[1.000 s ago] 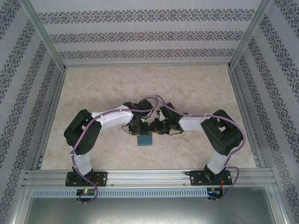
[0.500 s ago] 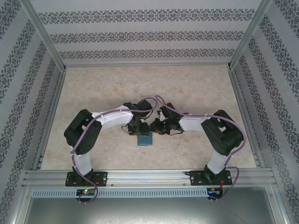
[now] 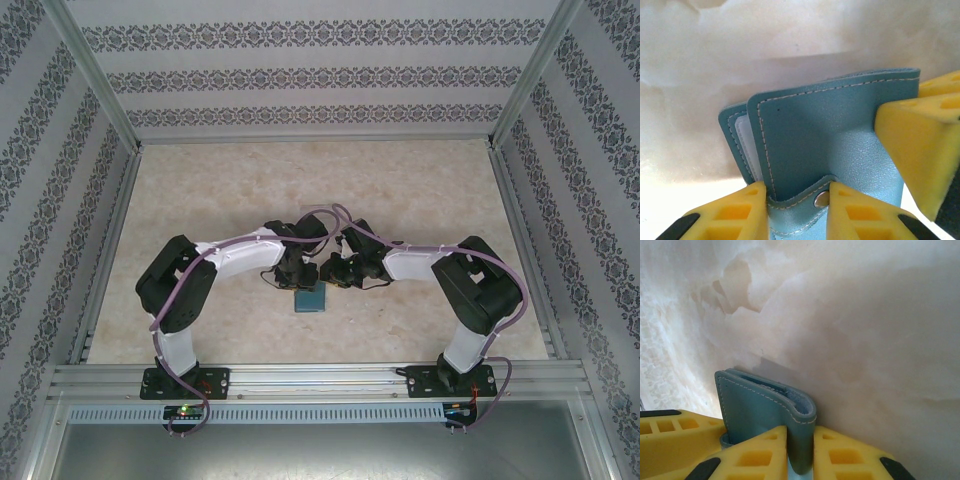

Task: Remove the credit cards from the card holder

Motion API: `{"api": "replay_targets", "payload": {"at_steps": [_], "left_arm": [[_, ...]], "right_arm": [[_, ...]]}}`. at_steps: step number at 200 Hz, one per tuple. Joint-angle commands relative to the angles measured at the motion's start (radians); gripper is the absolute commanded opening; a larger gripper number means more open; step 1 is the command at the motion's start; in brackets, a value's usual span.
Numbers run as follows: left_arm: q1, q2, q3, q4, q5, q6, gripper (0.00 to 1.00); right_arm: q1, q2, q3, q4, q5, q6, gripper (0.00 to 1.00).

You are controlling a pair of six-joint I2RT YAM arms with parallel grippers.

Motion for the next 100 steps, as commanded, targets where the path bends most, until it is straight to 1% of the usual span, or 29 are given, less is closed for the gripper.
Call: {"api": "replay_targets", "payload": {"at_steps": [1, 67, 100], "left_arm": [[-0.017, 0.027, -0.076, -0.009, -0.017, -0.013, 0.25], [0.042, -0.055, -0.168, 0.084, 0.069, -0.037, 0.20], [0.075, -0.093, -0.217, 0.138, 0.120, -0.050, 0.15]], "right_arm": [[0.011, -0.019, 0.008, -0.079, 0.039, -0.020, 0.17], [0.010, -0.021, 0.008, -0.112, 0.063, -0.039, 0.12], [0.008, -0.022, 0.009, -0.119, 0.066, -0.042, 0.08]]}}
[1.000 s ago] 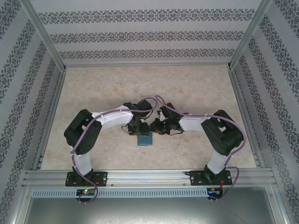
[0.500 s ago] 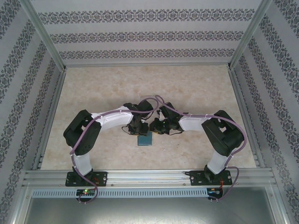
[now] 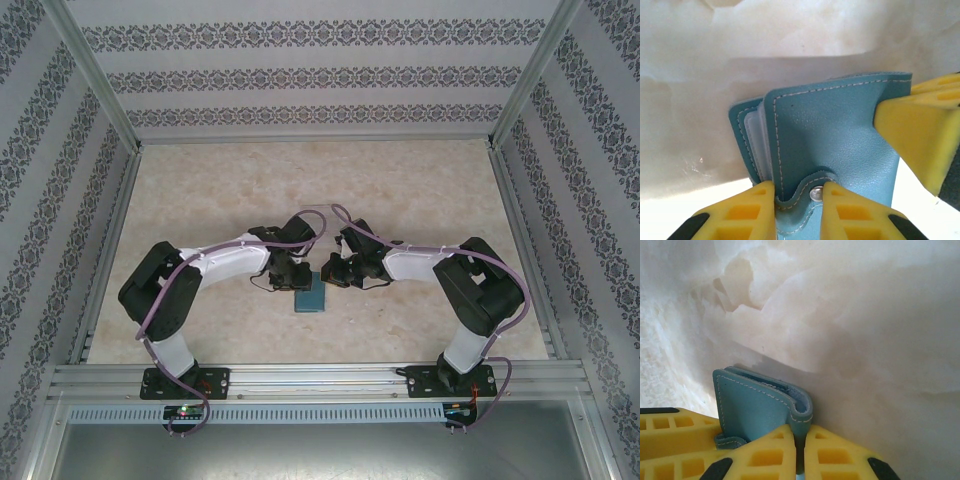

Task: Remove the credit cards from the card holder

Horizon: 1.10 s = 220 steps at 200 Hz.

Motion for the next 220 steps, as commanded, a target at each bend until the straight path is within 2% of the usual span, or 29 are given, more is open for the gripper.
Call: {"api": "replay_targets", "payload": {"at_steps": [1, 45, 94, 139, 195, 220], "left_arm": [[0.023, 0.008, -0.074, -0.016, 0.037, -0.027, 0.15], [0.051, -0.021, -0.109, 0.003, 0.042, -0.037, 0.09], [0.054, -0.039, -0.112, -0.004, 0.032, -0.041, 0.08], [0.054, -0.099, -0.097, -0.017, 0.033, -0.050, 0.23], [0.044, -0.124, -0.033, -0.080, 0.036, -0.031, 0.30], [0.022, -0.105, 0.007, -0.110, 0.029, -0.022, 0.39]], "right_arm": [[0.007, -0.013, 0.001, -0.090, 0.049, -0.028, 0.08], [0.007, -0.013, 0.004, -0.097, 0.051, -0.029, 0.05], [0.006, -0.015, 0.009, -0.101, 0.047, -0.030, 0.04], [0.006, -0.031, 0.011, -0.096, 0.041, -0.021, 0.11], [0.005, -0.083, 0.015, -0.076, 0.029, 0.010, 0.25], [-0.001, -0.112, 0.010, -0.079, 0.030, 0.019, 0.30]]}}
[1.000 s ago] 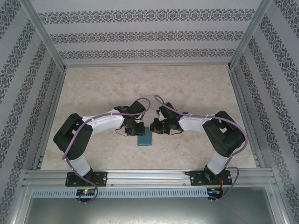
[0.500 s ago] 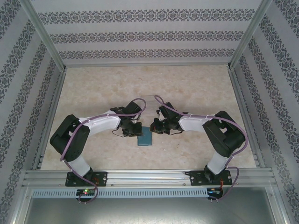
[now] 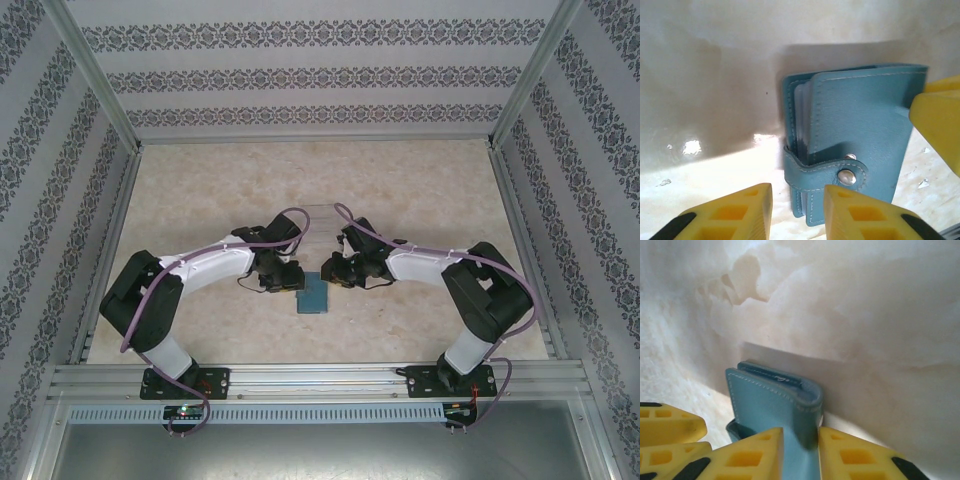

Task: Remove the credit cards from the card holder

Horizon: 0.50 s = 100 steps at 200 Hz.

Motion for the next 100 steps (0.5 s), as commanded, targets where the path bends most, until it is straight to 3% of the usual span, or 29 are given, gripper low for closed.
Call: {"api": "replay_targets", "payload": {"at_steps": [1, 47, 100], "left_arm": [[-0.026, -0.002, 0.058, -0.078, -0.016, 0.015, 0.40], [-0.086, 0.091, 0.168, -0.167, -0.078, 0.035, 0.53], [-0.125, 0.200, 0.239, -0.221, -0.113, 0.034, 0.58]], "right_arm": [[-0.001, -0.050, 0.004, -0.014, 0.017, 0.014, 0.30], [-0.031, -0.114, -0.034, -0.035, 0.053, 0.025, 0.35], [-0.079, -0.176, -0.088, -0.044, 0.061, 0.021, 0.37]]}}
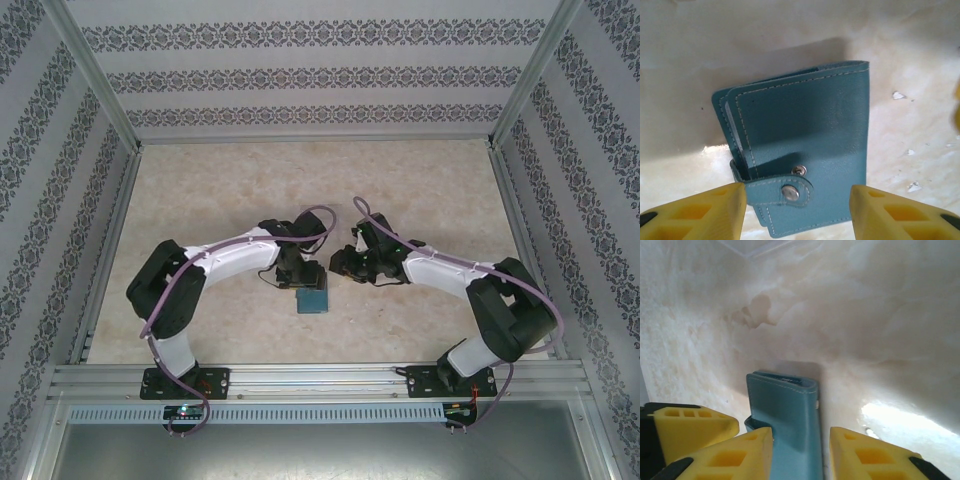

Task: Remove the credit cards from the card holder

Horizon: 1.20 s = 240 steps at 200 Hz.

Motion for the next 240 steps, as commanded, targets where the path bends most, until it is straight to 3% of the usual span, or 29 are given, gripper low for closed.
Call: {"api": "replay_targets", "payload": {"at_steps": [1, 41, 128, 160, 218, 240], "left_arm": [[-0.023, 0.045, 0.039, -0.092, -0.047, 0.016, 0.58], [-0.034, 0.071, 0.053, -0.115, -0.074, 0.019, 0.51], [-0.033, -0.020, 0.040, -0.177, -0.197, 0.011, 0.31], [-0.027, -0.051, 0.006, -0.157, -0.202, 0.003, 0.35], [0.012, -0.108, -0.093, -0.074, -0.165, -0.005, 0.22], [0.034, -0.136, -0.132, -0.044, -0.156, -0.008, 0.27]], "right_arm": [[-0.017, -0.039, -0.031, -0.025, 0.022, 0.008, 0.37], [-0.026, -0.053, -0.044, -0.027, 0.023, 0.004, 0.37], [-0.013, -0.044, -0.014, -0.055, 0.032, -0.003, 0.37], [0.008, -0.027, 0.014, -0.074, 0.036, -0.006, 0.37], [0.051, 0.003, 0.065, -0.104, 0.056, -0.003, 0.37], [0.064, 0.012, 0.080, -0.116, 0.063, -0.002, 0.37]]}}
